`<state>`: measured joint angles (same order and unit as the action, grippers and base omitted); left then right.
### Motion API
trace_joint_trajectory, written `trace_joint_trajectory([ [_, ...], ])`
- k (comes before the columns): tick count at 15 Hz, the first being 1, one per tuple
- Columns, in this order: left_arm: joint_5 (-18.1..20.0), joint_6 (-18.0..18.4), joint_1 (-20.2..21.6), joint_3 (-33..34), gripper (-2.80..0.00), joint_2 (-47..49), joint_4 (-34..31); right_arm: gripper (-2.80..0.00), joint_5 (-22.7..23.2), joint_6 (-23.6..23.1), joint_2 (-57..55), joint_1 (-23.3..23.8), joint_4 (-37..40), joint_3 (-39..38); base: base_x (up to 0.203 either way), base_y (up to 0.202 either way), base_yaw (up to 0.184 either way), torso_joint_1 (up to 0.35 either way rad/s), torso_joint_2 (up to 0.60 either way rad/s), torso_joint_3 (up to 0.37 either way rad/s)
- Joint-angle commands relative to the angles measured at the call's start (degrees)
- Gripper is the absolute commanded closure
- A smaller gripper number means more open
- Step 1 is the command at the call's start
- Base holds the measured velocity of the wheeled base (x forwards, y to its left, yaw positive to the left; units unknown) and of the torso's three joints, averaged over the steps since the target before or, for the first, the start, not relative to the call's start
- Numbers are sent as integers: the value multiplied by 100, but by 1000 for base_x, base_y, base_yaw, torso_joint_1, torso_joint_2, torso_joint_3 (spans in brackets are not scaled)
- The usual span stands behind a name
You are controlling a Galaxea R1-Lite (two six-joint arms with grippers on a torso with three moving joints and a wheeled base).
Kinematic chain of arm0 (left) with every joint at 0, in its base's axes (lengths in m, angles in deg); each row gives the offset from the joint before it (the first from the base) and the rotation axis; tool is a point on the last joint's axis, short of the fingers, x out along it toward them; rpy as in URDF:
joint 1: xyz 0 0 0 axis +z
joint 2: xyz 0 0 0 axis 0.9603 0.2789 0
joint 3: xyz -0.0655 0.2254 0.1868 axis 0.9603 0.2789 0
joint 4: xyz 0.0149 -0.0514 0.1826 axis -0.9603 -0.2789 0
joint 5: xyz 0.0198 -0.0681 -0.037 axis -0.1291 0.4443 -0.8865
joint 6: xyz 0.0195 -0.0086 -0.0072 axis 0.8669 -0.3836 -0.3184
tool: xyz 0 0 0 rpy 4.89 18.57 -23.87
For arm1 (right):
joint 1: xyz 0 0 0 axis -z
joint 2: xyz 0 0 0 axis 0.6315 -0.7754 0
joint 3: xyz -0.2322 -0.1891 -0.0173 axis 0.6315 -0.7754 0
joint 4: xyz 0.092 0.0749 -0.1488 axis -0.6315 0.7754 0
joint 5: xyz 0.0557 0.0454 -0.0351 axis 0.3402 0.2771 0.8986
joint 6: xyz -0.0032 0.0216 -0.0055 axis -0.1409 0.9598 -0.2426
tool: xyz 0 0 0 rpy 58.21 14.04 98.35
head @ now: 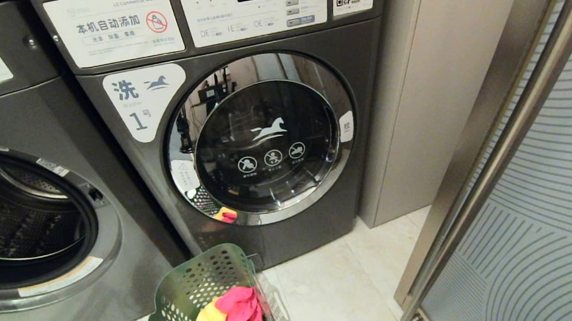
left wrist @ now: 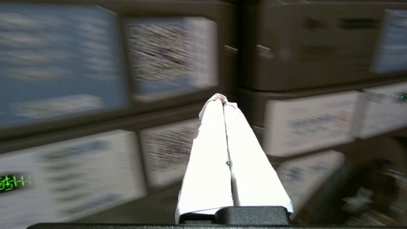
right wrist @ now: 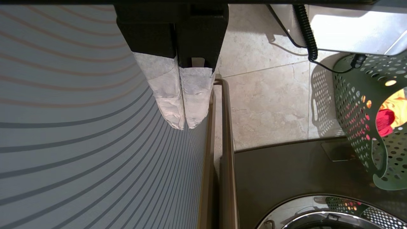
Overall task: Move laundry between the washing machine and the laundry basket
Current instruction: Open the lid of the washing machine
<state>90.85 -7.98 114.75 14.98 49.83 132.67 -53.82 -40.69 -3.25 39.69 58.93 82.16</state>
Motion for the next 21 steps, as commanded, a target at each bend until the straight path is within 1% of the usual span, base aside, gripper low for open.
trace_joint_trajectory([
  [1,-51,394,-1111,836,0,-991,-470,0,3,-4,-5,0,5,0,0,0,0,0,0,0],
  [2,-242,673,-1751,1180,0,-1215,-787,0,3,-4,-5,0,5,0,0,0,0,0,0,0],
  [4,-948,1088,-3139,1793,0,-1521,-1304,0,3,-4,-5,0,5,0,0,0,0,0,0,0],
  [5,-1436,1223,-3908,2102,0,-1625,-1485,0,3,-4,-5,0,5,0,0,0,0,0,0,0],
  [6,-2049,1314,-4700,2486,0,-1724,-1624,0,3,-4,-5,0,5,0,0,0,0,0,0,0],
  [7,-2617,1384,-5372,3033,0,-1833,-1739,0,3,-4,-5,0,5,0,0,0,0,0,0,0],
  [8,-3067,1445,-5879,3761,0,-1958,-1822,0,3,-4,-5,0,5,0,0,0,0,0,0,0],
  [9,-3421,1493,-6124,4342,0,-2078,-1881,0,3,-4,-5,0,5,0,0,0,0,0,0,0],
  [10,-3831,1533,-6139,4744,0,-2162,-1933,0,3,-4,-5,0,5,0,0,0,0,0,0,0],
  [11,-4077,1549,-5947,4883,0,-2146,-1965,0,3,-4,-5,0,5,0,0,0,0,0,0,0],
  [12,-4227,1559,-5513,4816,0,-2049,-1987,0,3,-4,-5,0,5,0,0,0,0,0,0,0],
  [15,-4440,1585,-3518,4366,0,-1336,-2001,0,3,-4,-5,0,5,0,0,0,0,0,0,0],
  [17,-4520,1692,-2436,3860,0,-820,-2017,0,3,-4,-5,0,5,0,0,0,0,0,0,0],
  [18,-4552,1861,-1941,3545,0,-627,-2038,0,3,-4,-5,0,5,0,0,0,0,0,0,0],
  [19,-4590,2219,-1470,3280,0,-476,-2049,0,3,-4,-5,0,5,0,0,0,0,0,0,0],
  [20,-4652,2709,-1063,3102,0,-376,-2050,0,3,-4,-5,0,5,0,0,0,0,0,0,0],
  [21,-4800,3268,-711,2972,0,-297,-2031,0,3,-4,-5,0,5,0,0,0,0,0,0,0],
])
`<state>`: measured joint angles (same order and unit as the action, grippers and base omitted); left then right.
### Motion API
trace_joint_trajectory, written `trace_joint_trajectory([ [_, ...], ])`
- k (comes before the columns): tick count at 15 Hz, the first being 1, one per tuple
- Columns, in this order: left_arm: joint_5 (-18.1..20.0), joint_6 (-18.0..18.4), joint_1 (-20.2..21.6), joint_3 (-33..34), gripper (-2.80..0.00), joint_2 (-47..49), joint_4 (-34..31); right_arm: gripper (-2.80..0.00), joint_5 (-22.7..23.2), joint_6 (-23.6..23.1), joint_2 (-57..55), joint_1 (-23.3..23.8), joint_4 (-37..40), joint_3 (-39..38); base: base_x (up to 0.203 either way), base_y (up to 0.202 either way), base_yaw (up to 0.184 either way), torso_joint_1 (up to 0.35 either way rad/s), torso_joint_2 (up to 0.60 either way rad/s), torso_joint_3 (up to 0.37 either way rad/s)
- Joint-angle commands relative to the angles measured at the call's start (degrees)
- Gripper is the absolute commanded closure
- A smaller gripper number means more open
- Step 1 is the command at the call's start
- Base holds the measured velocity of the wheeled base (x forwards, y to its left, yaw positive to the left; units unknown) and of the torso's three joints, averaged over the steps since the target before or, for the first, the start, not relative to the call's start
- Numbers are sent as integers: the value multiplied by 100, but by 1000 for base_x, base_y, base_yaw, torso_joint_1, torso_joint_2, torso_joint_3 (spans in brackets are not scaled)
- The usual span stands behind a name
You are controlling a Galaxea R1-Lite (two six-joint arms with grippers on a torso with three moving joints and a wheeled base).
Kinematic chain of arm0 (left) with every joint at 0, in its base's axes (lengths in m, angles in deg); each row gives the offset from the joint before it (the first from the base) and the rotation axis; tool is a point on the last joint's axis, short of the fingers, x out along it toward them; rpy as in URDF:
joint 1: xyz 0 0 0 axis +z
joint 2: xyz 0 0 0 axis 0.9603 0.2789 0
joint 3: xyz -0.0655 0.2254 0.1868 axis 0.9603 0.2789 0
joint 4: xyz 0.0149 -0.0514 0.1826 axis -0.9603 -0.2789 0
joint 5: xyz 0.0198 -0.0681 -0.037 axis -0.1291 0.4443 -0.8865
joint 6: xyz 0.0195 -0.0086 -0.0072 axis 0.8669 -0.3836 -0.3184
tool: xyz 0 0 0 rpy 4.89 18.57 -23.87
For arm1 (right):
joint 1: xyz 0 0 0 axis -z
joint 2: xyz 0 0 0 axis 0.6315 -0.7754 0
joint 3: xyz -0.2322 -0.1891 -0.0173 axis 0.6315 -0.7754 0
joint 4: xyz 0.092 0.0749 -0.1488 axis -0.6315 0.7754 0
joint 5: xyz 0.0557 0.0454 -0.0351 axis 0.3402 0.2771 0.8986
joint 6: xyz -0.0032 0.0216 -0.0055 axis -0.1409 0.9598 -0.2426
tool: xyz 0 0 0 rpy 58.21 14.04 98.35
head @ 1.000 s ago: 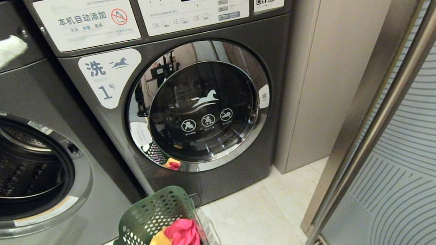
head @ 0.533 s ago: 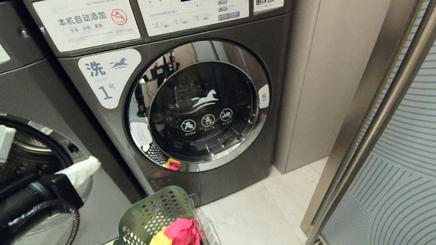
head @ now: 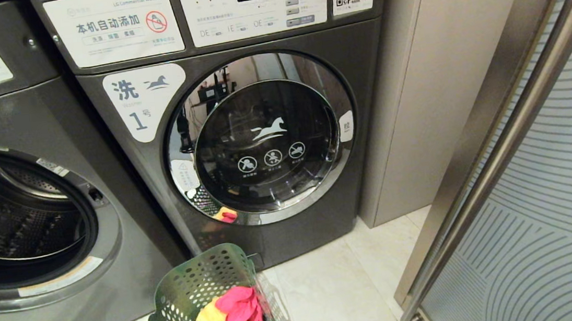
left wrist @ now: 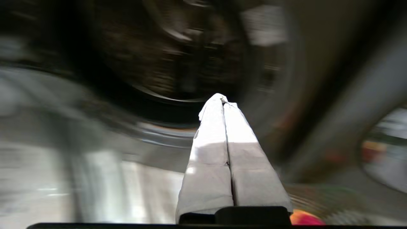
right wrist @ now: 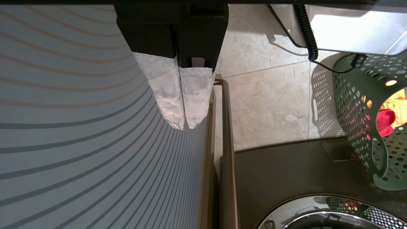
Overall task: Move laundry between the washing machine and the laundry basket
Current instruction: Open the lid of the washing machine
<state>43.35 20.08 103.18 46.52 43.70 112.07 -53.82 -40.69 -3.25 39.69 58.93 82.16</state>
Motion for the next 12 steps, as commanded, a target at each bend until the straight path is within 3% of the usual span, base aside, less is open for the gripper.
trace_joint_trajectory([
  [1,-448,836,694,-253,0,361,46,0,3,-4,-5,0,5,0,0,0,0,0,0,0],
  [9,-4249,1312,893,-561,0,944,-3,0,3,-4,-5,0,5,0,0,0,0,0,0,0],
  [10,-4454,1325,989,-646,0,1061,-7,0,3,-4,-5,0,5,0,0,0,0,0,0,0],
  [12,-4473,1342,1224,-689,0,1274,-6,0,3,-4,-5,0,5,0,0,0,0,0,0,0],
])
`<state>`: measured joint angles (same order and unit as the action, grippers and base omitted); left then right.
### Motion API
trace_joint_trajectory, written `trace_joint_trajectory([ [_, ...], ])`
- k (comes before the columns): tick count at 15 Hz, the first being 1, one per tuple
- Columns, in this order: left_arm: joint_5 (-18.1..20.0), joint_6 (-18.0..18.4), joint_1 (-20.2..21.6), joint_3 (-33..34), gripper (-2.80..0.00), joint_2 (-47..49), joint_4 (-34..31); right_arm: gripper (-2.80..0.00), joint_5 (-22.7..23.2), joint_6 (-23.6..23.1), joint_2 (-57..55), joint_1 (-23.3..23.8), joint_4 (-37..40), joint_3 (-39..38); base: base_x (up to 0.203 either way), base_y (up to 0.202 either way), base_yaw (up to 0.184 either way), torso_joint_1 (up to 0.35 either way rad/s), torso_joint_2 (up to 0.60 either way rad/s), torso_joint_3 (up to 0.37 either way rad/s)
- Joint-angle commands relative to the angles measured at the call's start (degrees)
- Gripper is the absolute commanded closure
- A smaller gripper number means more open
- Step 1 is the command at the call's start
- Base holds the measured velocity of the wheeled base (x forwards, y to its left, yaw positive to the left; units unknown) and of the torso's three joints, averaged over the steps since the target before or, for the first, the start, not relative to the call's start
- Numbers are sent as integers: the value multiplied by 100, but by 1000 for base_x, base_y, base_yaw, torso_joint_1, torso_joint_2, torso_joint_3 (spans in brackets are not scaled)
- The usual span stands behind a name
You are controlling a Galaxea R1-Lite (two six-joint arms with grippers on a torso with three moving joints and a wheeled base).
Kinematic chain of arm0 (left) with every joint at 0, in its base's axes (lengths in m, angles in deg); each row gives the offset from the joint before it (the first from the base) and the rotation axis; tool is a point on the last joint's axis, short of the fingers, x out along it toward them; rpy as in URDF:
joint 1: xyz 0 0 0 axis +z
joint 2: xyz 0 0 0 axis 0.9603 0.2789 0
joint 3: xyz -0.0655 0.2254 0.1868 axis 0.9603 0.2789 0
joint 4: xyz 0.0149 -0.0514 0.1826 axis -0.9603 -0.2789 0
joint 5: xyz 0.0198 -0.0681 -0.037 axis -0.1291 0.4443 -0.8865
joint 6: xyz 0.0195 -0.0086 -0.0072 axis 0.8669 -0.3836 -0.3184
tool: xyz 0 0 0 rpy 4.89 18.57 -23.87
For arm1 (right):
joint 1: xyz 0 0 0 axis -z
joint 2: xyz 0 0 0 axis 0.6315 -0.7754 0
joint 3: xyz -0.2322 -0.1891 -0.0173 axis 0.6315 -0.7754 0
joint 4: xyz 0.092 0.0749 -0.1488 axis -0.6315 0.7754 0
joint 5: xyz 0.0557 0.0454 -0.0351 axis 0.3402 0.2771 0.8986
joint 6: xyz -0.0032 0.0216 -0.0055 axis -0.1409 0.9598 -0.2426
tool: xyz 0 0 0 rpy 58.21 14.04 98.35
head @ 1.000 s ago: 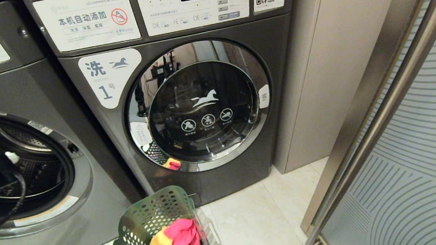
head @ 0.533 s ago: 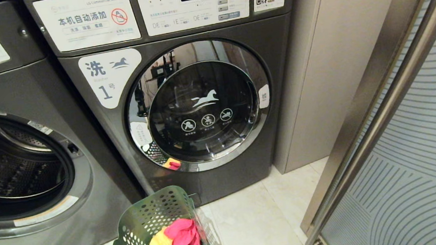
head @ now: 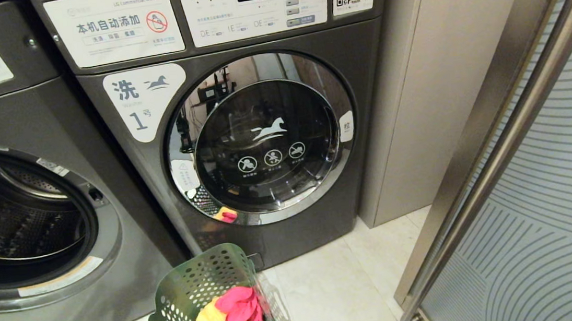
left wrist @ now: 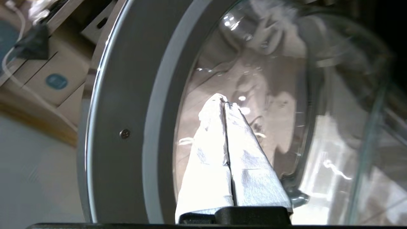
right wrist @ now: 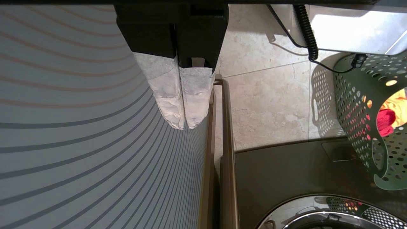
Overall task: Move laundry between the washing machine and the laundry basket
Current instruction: Open the lid of the washing machine
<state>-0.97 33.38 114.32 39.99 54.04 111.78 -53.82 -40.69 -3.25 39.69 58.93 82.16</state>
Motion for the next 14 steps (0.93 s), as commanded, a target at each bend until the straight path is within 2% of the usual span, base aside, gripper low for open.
trace_joint_trajectory([
  [1,-36,7,220,-120,0,356,22,0,3,-4,-5,0,5,0,0,0,0,0,0,0],
  [8,-3,-21,898,-824,0,968,-41,0,3,-4,-5,0,5,0,0,0,0,0,0,0],
  [14,429,-12,1929,-1424,0,1270,-70,0,3,-4,-5,0,5,0,0,0,0,0,0,0],
])
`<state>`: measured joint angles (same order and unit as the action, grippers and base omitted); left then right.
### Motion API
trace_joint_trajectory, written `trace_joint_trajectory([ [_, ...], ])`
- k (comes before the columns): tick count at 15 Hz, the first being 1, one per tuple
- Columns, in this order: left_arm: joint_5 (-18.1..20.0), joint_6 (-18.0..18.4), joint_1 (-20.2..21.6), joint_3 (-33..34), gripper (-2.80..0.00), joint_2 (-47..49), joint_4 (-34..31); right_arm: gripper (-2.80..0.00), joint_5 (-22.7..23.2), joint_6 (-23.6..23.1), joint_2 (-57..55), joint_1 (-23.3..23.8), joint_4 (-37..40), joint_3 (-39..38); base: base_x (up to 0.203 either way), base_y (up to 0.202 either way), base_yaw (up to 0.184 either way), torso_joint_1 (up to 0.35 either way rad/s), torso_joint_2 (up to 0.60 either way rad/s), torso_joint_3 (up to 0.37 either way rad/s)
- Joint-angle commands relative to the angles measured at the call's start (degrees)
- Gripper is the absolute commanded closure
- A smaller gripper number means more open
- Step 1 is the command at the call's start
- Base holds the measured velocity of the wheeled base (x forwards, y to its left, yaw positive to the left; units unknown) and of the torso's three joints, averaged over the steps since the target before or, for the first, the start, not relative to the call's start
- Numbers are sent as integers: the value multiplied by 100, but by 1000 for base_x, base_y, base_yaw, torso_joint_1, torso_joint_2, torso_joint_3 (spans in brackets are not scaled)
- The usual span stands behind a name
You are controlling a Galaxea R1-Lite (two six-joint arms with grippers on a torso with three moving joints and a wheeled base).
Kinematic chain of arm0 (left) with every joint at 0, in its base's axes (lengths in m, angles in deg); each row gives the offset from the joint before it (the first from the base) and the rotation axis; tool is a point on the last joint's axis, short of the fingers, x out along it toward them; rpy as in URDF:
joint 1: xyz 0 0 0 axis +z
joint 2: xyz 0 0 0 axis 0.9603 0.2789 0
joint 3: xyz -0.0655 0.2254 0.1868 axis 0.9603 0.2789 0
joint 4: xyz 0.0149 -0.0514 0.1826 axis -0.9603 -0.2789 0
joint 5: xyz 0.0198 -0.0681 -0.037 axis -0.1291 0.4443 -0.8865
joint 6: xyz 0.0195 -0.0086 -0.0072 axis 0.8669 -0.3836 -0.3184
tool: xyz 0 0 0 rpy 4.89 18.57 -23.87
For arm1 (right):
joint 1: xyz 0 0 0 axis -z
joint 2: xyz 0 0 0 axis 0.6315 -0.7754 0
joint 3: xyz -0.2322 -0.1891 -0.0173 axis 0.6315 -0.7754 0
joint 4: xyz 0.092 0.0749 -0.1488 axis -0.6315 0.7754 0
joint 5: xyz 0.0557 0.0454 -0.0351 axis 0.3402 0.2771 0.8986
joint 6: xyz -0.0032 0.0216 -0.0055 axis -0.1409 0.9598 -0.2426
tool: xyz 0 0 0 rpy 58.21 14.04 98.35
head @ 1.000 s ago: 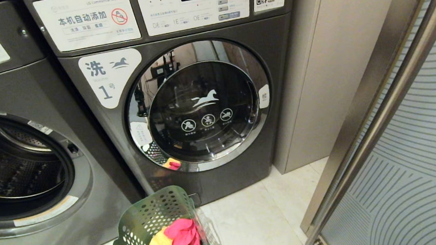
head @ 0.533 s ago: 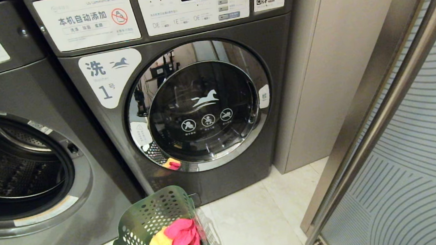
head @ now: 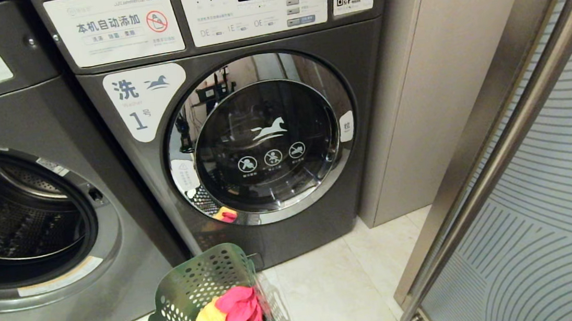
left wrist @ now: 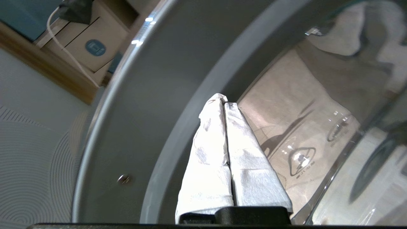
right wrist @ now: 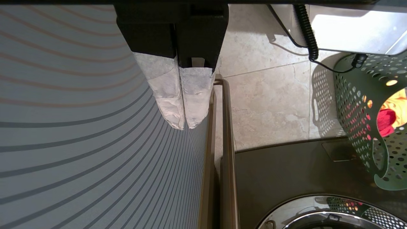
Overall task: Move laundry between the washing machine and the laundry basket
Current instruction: Open the lid of the washing machine
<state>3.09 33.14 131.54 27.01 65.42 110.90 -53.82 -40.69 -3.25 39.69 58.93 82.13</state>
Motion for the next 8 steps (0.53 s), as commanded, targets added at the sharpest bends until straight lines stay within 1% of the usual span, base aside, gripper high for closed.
trace_joint_trajectory([
  [1,132,16,381,-202,0,184,19,0,3,-4,-5,0,5,2,0,0,0,0,0,0],
  [3,377,19,789,-348,0,318,29,0,3,-4,-5,0,5,2,0,0,0,0,0,0],
  [4,439,19,923,-455,0,411,34,0,3,-4,-5,0,5,2,0,0,0,0,0,0],
  [8,466,11,1253,-762,0,658,87,0,3,-4,-5,0,5,2,0,0,0,0,0,0],
])
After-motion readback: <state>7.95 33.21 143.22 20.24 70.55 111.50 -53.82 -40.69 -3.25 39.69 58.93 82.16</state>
